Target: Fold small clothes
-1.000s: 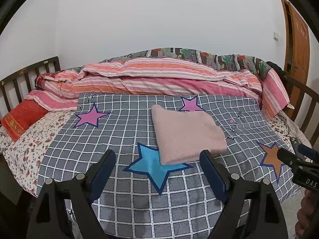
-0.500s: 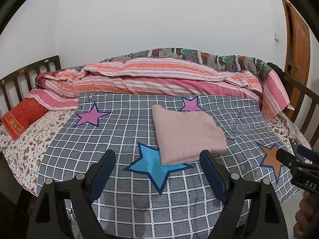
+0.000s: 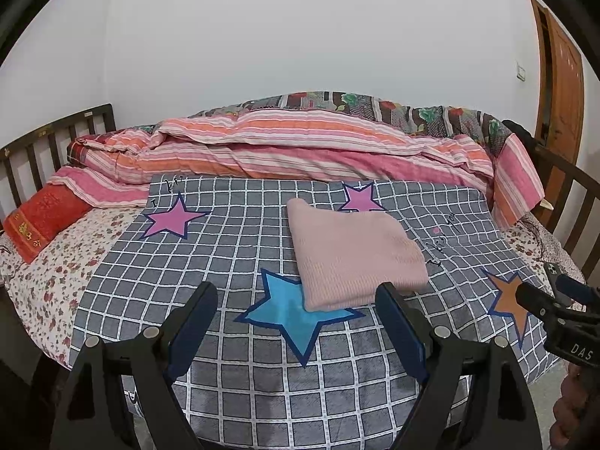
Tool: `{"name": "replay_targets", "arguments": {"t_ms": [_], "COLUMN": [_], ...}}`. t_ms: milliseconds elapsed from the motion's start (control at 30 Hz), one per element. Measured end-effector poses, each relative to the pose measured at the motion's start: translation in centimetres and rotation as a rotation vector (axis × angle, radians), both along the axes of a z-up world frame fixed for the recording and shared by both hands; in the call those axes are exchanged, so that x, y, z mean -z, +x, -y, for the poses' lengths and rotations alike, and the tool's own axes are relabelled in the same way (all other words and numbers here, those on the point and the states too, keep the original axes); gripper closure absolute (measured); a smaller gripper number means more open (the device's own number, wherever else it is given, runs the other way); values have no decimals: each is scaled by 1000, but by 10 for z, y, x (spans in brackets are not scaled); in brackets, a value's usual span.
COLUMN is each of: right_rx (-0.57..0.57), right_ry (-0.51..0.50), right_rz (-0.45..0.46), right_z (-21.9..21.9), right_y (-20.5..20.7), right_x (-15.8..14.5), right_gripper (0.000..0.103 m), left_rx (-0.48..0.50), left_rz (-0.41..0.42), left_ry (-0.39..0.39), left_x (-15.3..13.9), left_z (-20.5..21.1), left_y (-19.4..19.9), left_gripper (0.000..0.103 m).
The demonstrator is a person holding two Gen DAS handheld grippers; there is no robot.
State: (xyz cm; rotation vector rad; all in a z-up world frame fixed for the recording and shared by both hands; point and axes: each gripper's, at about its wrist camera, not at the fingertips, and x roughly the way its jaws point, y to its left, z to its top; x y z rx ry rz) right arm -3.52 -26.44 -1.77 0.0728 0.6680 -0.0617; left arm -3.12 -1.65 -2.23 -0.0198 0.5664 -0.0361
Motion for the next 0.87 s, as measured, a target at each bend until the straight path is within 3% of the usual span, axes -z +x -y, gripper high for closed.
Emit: {"name": "replay_targets", "arguments": {"t_ms": [867], "right_rx": [-15], "right_ry": [5], "right_rz": [1], "right_z": [-6], "right_y": [6], "right_x": [1], "right_gripper": [5], "left_rx": [-11], "left_rz": [-17], "left_ry": [-14], "left_x": [3], "left_z": [-14], "left_y": [8], "left_gripper": [18]}}
